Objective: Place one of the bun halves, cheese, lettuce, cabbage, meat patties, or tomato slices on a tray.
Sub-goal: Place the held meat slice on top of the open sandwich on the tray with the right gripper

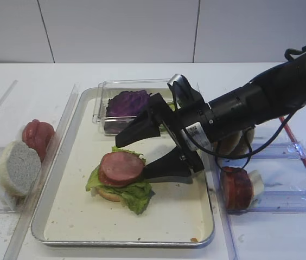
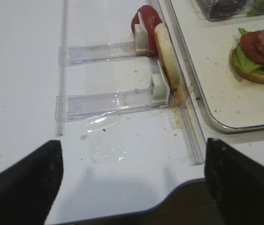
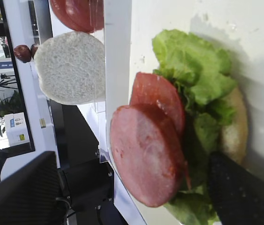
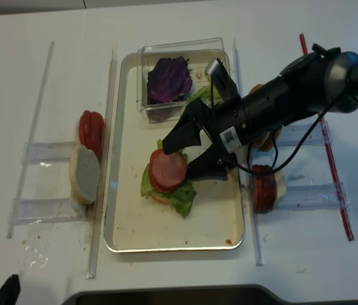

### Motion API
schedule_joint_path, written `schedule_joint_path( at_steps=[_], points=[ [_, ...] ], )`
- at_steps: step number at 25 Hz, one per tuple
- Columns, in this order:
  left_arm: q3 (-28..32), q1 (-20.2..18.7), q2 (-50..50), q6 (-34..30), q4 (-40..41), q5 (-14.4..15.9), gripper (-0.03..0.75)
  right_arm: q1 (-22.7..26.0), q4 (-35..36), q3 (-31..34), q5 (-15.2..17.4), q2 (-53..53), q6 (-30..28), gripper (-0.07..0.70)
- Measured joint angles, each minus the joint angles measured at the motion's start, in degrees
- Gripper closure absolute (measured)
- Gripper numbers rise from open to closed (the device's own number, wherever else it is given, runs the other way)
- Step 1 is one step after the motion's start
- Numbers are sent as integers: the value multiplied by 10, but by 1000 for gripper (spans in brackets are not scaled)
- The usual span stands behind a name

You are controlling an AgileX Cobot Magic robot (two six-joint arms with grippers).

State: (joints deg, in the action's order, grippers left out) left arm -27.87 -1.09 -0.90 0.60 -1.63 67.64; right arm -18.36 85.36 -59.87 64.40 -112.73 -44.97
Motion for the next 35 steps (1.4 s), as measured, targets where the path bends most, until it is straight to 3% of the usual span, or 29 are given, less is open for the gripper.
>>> schedule_joint_path(
  at_steps=[18, 35],
  points=[
    [0, 0, 0, 0, 0, 0, 150, 0, -4, 0, 6, 19, 3, -3],
    [0, 0, 0, 0, 1, 0, 150, 0, -55, 0, 5, 45, 26, 18]
  ],
)
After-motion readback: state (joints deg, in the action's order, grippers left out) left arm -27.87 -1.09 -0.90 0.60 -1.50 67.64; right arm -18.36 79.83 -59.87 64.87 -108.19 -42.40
